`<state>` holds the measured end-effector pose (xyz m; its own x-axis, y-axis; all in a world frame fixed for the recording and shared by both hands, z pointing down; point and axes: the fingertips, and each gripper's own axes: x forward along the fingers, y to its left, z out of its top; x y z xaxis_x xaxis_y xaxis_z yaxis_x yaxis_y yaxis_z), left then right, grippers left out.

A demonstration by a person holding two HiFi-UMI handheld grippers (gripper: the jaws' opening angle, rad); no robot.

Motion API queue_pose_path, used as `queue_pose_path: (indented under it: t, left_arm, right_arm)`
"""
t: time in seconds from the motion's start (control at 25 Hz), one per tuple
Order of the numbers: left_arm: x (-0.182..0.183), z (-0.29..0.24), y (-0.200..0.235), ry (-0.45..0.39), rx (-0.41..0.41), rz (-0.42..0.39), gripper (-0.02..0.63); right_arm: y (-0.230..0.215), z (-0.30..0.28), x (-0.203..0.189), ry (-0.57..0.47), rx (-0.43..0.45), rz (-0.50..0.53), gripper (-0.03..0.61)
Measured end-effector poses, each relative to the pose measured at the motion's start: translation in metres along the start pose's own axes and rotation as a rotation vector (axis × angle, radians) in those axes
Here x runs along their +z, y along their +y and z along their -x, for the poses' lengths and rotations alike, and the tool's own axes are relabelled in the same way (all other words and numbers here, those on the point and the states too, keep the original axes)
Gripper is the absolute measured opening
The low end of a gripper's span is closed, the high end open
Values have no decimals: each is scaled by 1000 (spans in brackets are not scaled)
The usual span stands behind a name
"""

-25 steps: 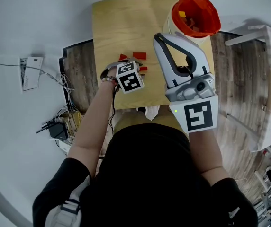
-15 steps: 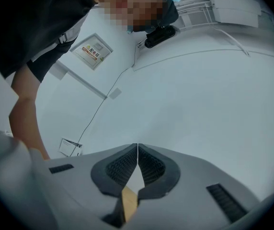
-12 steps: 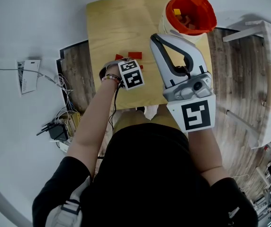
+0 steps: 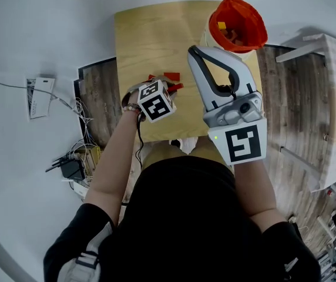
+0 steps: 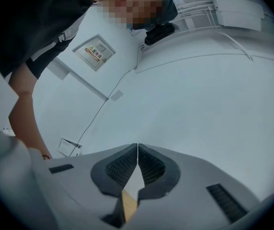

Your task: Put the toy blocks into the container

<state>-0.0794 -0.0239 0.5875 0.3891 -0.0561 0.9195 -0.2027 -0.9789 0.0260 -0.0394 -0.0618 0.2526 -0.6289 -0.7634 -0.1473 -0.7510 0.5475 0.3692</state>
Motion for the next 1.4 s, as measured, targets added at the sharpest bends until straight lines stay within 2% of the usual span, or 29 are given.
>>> queue_pose_path:
  t: [0.2,0.36,0.72,1.0,1.24,1.4]
  left_arm:
    - [38,66,20,-244,194,29,78]
    - [53,119,29,-373,323,56,78]
    - [74,239,46,-673,554,104,78]
    - [71,310,47,-880,756,68,78]
    - [59,344,46,-952,864,99,78]
    - [44,372,45,-1052,972,162,78]
  right_arm:
    - [3,-6,14,-20,14,22,29]
    - [7,-12,32,-55,26,20,29]
    - [18,-25,65,-128,58,-19,29]
    - [30,-33,81,-171,85,-54,29]
    - [43,-38,90,-177,101,-39,28]
    - [49,-44,94,-181,100,-36,29]
